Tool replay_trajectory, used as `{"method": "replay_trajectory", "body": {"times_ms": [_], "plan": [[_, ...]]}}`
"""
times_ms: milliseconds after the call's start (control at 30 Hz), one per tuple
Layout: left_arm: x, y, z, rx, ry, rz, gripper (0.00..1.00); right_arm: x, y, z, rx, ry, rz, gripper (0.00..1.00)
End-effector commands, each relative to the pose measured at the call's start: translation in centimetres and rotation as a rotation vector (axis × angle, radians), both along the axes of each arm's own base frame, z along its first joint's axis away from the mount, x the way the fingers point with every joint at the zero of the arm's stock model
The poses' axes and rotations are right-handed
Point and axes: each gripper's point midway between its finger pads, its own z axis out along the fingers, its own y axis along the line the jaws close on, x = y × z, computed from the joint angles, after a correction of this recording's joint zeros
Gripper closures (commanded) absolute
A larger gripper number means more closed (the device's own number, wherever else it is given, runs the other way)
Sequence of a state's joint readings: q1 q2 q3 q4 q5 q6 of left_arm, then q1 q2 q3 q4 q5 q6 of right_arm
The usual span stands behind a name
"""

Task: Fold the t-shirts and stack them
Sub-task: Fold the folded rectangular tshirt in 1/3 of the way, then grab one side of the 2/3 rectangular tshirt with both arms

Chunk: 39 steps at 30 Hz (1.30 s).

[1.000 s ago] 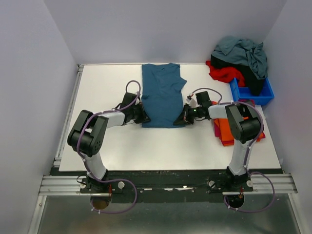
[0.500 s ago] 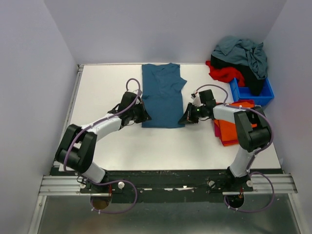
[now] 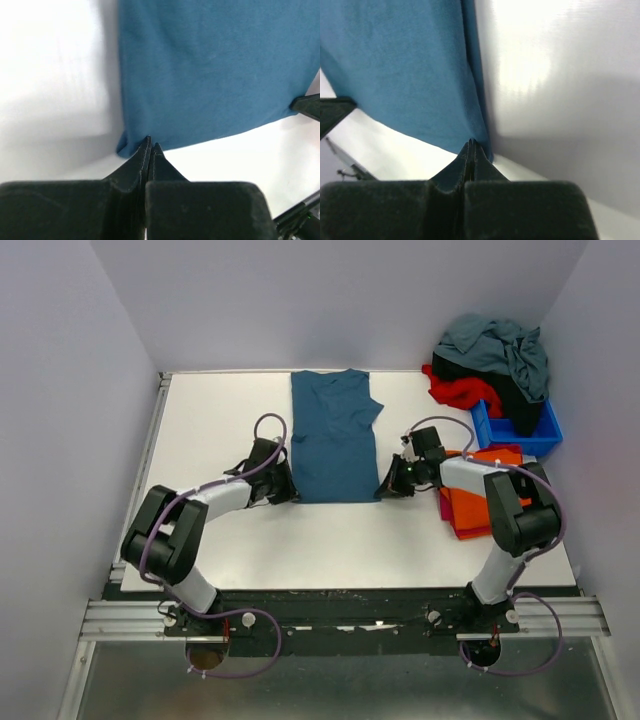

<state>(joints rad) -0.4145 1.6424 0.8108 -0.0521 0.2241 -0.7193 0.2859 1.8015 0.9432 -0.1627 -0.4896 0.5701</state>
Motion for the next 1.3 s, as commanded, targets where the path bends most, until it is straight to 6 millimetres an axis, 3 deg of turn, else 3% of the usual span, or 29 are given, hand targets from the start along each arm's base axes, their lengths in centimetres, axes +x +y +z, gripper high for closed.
{"method": "replay_trajectory", "body": {"times_ms": [0,67,167,233,433,567,1267], "plan": [[-0.6,3.8,1.9,0.146,-0.066,0.079,1.00,-0.4,-4.1,-0.4,-0.198,-0.038,-0.085,0.99],[-0.9,4.1,2.8,0.158,-0.079,0.075,1.00,-0.4,-4.4,0.1,-0.206,-0.067,-0.075,0.93],[-1.8,2.8,4.2,0.111,-0.128,0.027,0.81,-0.8,-3.8,0.9,-0.199,-0.131,-0.037,0.70],[-2.1,2.8,4.5,0.124,-0.149,0.034,0.74,-0.9,-3.8,0.9,-0.223,-0.150,-0.031,0.63],[-2.6,2.8,1.2,0.149,-0.077,0.028,0.62,-0.9,-2.5,0.4,-0.191,-0.130,0.010,0.63],[-2.5,2.5,0.1,0.141,-0.060,0.029,0.53,-0.7,-2.3,-0.7,-0.214,-0.097,0.017,0.65],[-1.0,1.7,-1.5,0.169,-0.002,0.027,0.53,-1.4,-1.4,-1.4,-0.204,-0.071,0.056,0.77]]}}
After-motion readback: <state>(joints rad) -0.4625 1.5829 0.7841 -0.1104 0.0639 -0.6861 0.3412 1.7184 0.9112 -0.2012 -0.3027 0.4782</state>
